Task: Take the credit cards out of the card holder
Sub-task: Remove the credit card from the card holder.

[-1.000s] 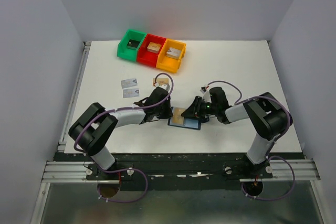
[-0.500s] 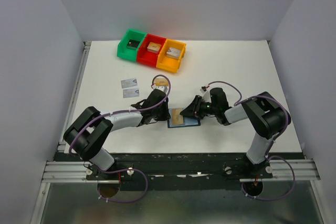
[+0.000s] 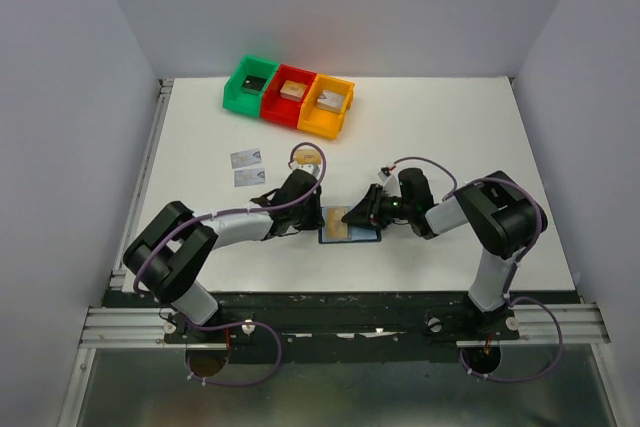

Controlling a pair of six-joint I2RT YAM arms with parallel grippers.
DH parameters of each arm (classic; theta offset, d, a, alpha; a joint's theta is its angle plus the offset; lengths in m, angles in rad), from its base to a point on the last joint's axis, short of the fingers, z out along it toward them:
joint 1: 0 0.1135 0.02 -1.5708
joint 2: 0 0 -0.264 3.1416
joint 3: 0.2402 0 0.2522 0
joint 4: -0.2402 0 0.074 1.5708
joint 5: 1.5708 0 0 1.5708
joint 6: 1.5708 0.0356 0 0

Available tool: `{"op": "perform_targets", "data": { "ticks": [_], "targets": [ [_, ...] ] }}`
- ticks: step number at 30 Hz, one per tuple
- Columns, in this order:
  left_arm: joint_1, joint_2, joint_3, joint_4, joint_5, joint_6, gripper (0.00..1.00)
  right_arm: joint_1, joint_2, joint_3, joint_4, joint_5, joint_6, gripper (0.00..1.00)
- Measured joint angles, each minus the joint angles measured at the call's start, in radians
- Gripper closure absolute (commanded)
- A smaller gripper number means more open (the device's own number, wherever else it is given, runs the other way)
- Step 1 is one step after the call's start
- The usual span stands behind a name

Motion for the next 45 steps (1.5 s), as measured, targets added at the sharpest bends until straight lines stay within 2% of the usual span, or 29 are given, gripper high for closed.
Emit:
{"op": "perform_targets", "data": {
  "ticks": [19,27,34,42,45],
  "targets": [
    [0.011,0.038,0.029,0.034,0.001,0.008,1.0,-0.002,0.043,0.006,0.078,-0.039,0.046,0.65],
    [0.018,0.038,0.028,0.039,0.0,0.012,1.0,-0.002,0.08,0.006,0.152,-0.037,0.1,0.76],
    [0.012,0.035,0.016,0.053,0.001,0.004,1.0,0.004,0.083,0.006,0.2,-0.035,0.12,0.83],
    [0.006,0.028,0.01,0.051,0.001,-0.003,1.0,0.004,0.061,-0.003,0.174,-0.03,0.091,0.87],
    [0.006,0.028,0.01,0.05,0.001,-0.007,1.0,0.004,0.043,-0.005,0.148,-0.027,0.073,0.85]
  ]
}}
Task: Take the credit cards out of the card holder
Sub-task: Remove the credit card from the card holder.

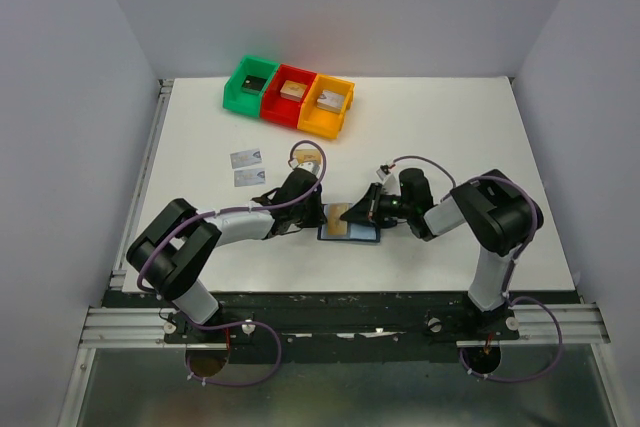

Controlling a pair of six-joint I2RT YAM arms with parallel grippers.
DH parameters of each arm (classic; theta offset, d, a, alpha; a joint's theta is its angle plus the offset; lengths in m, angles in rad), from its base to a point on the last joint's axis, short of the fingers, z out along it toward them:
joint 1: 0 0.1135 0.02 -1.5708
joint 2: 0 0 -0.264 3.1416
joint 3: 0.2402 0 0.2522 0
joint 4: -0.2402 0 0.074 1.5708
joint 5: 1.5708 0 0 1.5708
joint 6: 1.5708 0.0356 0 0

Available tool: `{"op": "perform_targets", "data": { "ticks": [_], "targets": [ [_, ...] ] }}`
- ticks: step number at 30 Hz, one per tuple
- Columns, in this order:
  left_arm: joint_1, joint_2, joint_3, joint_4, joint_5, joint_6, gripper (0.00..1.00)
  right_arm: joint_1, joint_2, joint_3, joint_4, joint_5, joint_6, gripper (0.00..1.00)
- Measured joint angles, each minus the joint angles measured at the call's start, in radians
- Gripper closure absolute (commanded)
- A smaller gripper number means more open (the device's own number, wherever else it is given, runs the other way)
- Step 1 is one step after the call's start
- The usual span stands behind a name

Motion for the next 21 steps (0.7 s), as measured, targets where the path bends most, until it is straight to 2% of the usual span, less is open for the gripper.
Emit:
{"op": "perform_targets", "data": {
  "ticks": [3,6,21],
  "targets": [
    [0.0,0.0,0.0,0.0,0.001,-0.003,1.0,0.0,-0.022,0.0,-0.027,0.0,-0.018,0.75],
    [0.0,0.0,0.0,0.001,0.003,-0.003,1.0,0.0,-0.027,0.0,-0.042,-0.001,-0.032,0.7],
    [0.0,0.013,0.0,0.03,0.074,0.031,1.0,0.001,-0.021,0.03,-0.053,-0.011,-0.022,0.69]
  ]
}}
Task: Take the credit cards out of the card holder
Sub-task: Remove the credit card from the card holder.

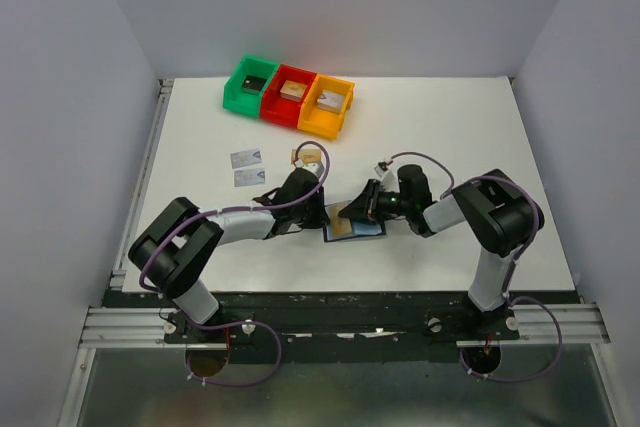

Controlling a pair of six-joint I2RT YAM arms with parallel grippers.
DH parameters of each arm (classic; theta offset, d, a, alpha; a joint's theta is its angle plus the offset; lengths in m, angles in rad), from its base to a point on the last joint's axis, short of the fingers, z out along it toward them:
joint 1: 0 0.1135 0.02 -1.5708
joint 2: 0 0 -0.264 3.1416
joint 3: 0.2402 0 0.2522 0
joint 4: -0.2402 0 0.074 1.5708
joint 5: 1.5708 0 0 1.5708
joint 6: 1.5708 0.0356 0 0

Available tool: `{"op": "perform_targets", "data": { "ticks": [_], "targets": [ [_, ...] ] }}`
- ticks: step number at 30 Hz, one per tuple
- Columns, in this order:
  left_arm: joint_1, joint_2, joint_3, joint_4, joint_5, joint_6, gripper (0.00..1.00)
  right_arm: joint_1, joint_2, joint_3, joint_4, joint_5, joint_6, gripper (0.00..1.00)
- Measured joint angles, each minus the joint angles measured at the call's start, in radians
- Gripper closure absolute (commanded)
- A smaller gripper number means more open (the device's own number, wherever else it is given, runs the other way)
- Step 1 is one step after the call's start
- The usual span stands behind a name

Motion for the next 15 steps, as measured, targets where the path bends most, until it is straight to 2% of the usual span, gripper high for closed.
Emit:
{"op": "perform_targets", "data": {
  "ticks": [8,15],
  "targets": [
    [0.0,0.0,0.0,0.001,0.001,0.008,1.0,0.016,0.018,0.05,-0.068,-0.014,-0.022,0.68],
    [-0.005,0.0,0.0,0.0,0.0,0.004,1.0,0.036,0.005,0.083,-0.233,-0.019,-0.117,0.69]
  ]
}}
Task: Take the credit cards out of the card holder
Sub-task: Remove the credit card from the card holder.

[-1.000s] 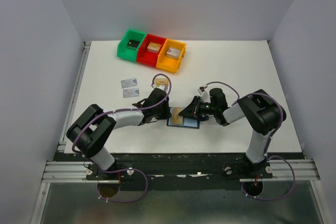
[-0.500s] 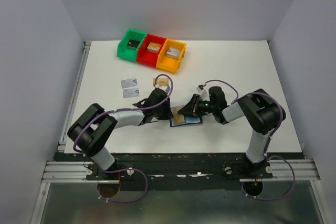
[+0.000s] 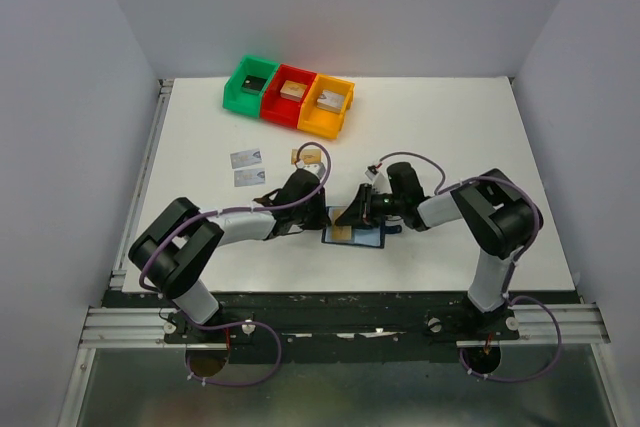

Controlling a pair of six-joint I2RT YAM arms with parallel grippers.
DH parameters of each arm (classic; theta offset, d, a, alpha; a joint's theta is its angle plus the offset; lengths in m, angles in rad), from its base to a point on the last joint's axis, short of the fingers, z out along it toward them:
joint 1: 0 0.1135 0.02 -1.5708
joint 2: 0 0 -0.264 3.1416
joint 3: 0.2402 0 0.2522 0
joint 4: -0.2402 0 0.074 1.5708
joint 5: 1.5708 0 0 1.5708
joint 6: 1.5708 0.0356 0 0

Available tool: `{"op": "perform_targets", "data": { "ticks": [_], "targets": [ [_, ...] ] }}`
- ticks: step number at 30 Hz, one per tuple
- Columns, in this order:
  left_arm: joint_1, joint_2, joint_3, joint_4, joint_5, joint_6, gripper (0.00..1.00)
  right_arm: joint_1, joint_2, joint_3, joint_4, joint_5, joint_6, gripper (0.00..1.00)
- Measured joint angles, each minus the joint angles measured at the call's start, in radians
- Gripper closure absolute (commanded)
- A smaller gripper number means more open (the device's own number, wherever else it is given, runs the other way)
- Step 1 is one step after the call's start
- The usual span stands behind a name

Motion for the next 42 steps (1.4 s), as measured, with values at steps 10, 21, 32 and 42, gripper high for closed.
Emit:
{"op": "perform_targets", "data": {
  "ticks": [10,21,32,42],
  "targets": [
    [-0.01,0.0,-0.001,-0.003,-0.006,-0.022,1.0,0.01,-0.118,0.0,-0.183,0.021,-0.093,0.7],
    [-0.01,-0.002,-0.002,-0.006,-0.016,-0.034,1.0,0.01,-0.174,-0.003,-0.266,0.046,-0.131,0.7],
    [-0.01,-0.002,-0.002,-0.009,-0.023,-0.043,1.0,-0.008,-0.23,-0.015,-0.316,0.06,-0.164,0.73],
    [-0.009,-0.004,-0.002,-0.015,-0.03,-0.046,1.0,-0.024,-0.24,-0.026,-0.338,0.061,-0.177,0.77]
  ]
}}
